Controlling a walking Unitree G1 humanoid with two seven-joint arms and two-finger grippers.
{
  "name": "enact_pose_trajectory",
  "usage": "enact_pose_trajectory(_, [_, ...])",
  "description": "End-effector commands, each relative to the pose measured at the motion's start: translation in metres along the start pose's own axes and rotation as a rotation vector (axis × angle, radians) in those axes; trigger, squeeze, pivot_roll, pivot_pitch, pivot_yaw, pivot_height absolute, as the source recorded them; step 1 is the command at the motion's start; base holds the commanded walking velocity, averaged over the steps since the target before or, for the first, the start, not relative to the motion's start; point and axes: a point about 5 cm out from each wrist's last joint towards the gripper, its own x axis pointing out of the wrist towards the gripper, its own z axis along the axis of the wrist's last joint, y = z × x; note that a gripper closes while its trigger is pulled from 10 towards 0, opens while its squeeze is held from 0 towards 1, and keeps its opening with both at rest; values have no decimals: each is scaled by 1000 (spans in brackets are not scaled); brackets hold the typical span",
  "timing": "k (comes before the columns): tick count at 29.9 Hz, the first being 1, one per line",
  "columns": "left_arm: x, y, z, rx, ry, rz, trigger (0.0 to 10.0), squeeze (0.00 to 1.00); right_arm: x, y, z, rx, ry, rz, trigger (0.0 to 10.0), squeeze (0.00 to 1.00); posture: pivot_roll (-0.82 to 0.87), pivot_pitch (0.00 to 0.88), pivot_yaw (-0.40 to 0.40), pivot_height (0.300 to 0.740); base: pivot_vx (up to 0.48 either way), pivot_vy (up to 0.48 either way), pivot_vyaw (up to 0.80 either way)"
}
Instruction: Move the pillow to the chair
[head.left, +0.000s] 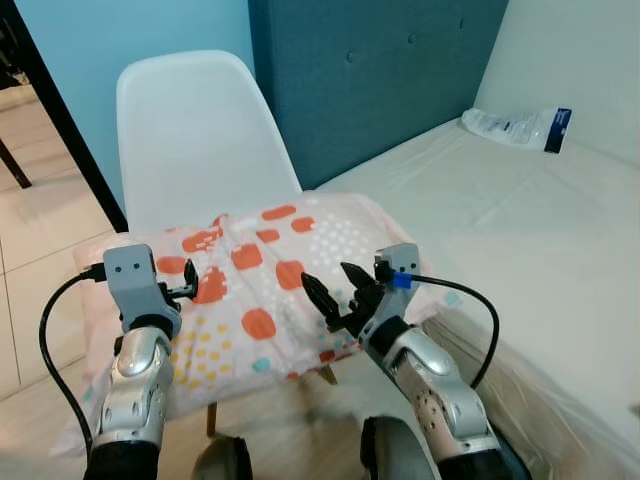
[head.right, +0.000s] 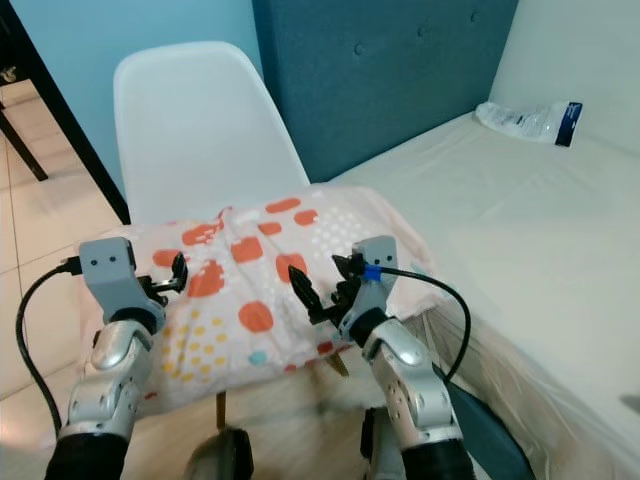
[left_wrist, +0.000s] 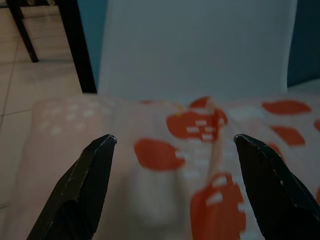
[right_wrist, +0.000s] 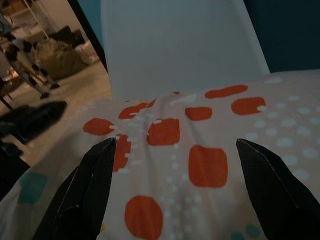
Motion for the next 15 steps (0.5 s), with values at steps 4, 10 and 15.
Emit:
enact_pose_trajectory(4, [2, -7, 5, 8, -35, -10, 10000, 0, 4, -10, -8, -51, 47, -69, 10000, 0, -15, 128, -18, 671, 0, 0, 0])
enact_pose_trajectory(10, [1, -13, 0, 3, -17, -21, 10000, 0, 4, -13, -10, -57, 55, -73, 10000, 0, -17, 108, -18, 671, 0, 0, 0])
enact_pose_trajectory(15, [0, -22, -7, -12, 15, -54, 10000, 0, 1, -15, -10, -26, 21, -46, 10000, 0, -19, 106, -18, 671, 0, 0, 0])
